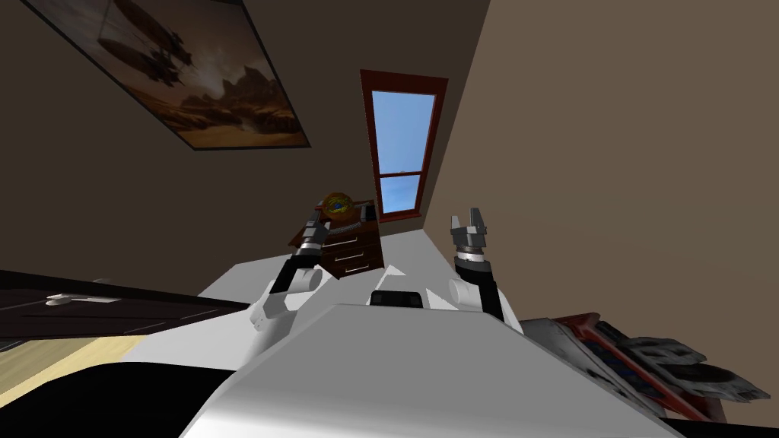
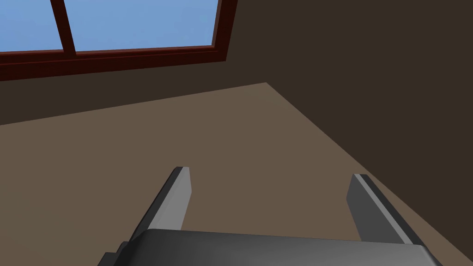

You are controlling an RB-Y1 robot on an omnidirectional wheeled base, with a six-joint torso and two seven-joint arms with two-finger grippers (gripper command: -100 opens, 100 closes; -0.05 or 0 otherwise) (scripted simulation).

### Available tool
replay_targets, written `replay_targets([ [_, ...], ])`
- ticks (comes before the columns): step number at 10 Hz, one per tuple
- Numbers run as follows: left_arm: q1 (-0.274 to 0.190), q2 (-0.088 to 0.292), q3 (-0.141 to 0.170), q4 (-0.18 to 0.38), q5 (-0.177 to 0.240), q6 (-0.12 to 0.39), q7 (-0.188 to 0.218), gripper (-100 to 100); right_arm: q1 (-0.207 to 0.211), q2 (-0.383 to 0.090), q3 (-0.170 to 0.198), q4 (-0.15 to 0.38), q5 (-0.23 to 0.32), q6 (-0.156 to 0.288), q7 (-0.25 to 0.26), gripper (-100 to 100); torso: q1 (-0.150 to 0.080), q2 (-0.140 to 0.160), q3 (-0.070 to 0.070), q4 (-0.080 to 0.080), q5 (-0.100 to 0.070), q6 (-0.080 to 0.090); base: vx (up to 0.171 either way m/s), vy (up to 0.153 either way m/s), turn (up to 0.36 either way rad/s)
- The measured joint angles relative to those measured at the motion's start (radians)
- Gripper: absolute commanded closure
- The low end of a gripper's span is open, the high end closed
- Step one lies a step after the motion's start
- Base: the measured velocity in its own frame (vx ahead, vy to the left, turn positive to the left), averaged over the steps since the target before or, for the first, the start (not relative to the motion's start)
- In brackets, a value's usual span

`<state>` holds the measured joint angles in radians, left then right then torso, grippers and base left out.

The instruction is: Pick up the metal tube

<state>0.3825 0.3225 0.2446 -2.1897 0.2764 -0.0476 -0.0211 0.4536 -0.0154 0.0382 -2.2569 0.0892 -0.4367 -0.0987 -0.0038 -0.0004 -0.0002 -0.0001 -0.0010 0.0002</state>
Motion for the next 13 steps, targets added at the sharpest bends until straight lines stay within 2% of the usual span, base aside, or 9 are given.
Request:
replay_targets([
  [6,-0.011,0.065,0.05,0.039,0.064,0.145,0.03,-100,0.0,0.0,0.0,0.0,0.0,0.0,0.0,0,0.0,-0.001,-0.001,0.0,0.0,0.0,0.009,-0.054,0.006],
  [13,-0.025,0.121,0.098,0.068,0.118,0.32,0.056,-100,0.0,0.0,0.0,0.0,0.0,0.0,0.0,0,0.002,-0.002,-0.001,0.0,0.0,0.0,0.021,-0.037,-0.001],
])
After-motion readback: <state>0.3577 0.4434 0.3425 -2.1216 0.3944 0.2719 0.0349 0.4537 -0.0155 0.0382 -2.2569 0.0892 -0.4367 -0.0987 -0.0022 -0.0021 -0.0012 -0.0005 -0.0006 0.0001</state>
